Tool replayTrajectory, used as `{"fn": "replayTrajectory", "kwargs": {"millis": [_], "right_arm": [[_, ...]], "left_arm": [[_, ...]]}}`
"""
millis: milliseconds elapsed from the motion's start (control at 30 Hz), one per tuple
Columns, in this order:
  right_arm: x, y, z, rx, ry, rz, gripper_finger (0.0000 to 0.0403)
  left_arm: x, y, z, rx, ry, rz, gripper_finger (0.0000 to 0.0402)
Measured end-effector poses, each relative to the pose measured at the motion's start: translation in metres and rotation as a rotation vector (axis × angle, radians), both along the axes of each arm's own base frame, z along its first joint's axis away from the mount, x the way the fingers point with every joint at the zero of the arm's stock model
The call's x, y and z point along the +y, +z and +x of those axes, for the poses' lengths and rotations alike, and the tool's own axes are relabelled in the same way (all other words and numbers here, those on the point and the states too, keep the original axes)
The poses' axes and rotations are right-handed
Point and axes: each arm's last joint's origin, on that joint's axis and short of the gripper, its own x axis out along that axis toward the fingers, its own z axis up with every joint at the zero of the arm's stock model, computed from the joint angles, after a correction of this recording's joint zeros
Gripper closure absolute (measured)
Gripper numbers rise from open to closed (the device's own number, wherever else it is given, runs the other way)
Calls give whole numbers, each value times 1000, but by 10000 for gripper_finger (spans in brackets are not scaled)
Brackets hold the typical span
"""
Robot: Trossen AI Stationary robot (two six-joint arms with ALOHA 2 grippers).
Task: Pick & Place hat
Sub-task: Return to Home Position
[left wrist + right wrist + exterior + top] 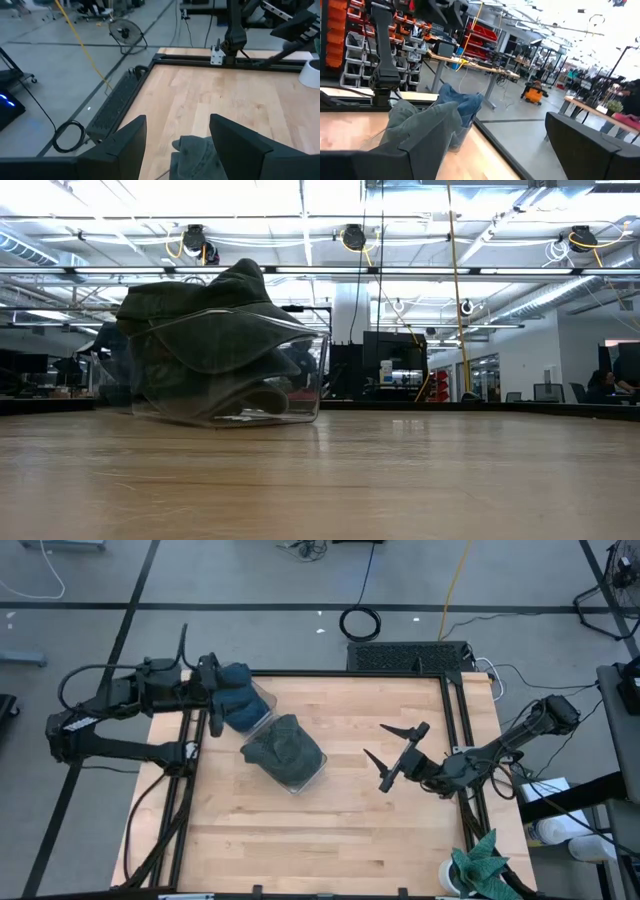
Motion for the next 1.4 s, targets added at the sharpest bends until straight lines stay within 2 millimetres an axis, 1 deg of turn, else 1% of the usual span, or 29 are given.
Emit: {"fn": "replayTrajectory", "kwargs": {"millis": [233,367,500,667,867,933,1033,1133,1200,1267,1400], "right_arm": [[0,3,0,4,-4,-32,87],[0,2,0,5,-4,-32,87],[0,2,0,5,-4,-32,87],[0,2,0,8,-3,-32,87],[-3,-9,3,42,4,27,87],[-9,-12,7,44,47,54,87],[-22,-21,13,38,141,105,87],[-40,-32,15,7,121,162,87],[-53,-41,14,-1,72,195,87],[-65,-50,9,-12,58,237,87],[-83,-61,-4,-80,133,292,87]], "left_arm": [[-6,-21,-27,-89,18,-3,174],[-8,-42,-37,-131,23,-12,174],[-9,-67,-41,-132,23,1,174],[-9,-87,-44,-190,43,7,174],[-9,-112,-46,-215,52,-9,174],[-9,-119,-47,-220,62,-9,174],[-8,-129,-48,-239,88,-11,174],[-8,-138,-49,-260,112,-7,174],[-8,-143,-51,-260,113,-6,174],[-9,-147,-52,-264,113,-3,174],[-8,-158,-55,-267,148,-2,174]]}}
